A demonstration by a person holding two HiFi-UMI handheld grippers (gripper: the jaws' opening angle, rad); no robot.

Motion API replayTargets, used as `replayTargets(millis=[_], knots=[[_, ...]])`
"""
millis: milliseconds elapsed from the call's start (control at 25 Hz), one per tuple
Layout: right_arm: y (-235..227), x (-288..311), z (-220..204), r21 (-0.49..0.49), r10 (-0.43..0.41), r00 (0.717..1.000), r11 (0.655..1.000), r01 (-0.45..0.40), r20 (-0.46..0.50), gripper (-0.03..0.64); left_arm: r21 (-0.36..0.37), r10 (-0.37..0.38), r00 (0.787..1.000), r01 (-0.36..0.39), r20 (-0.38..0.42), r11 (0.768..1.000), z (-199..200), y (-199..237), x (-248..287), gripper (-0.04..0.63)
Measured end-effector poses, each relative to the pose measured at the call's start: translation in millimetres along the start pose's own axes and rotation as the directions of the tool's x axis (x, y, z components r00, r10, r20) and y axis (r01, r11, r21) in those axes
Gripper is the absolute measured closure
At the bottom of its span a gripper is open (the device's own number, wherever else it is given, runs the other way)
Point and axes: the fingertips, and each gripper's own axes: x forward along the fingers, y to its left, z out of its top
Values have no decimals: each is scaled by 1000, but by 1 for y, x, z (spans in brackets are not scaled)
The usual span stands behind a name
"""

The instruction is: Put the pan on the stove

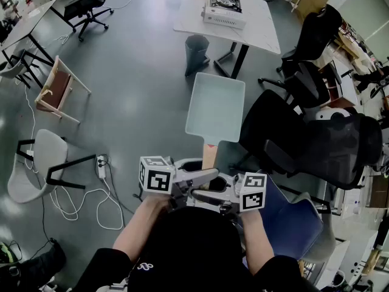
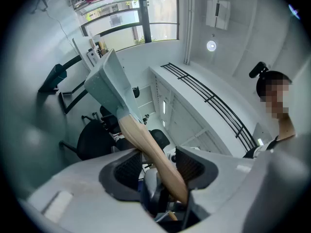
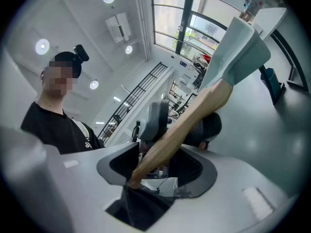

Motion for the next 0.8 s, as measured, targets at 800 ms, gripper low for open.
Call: replayTargets(millis=[800], knots=[[-1, -1, 5, 9, -38, 999, 999, 38, -6, 387, 5, -24, 1000, 24, 0, 1000, 4, 2, 3, 376]])
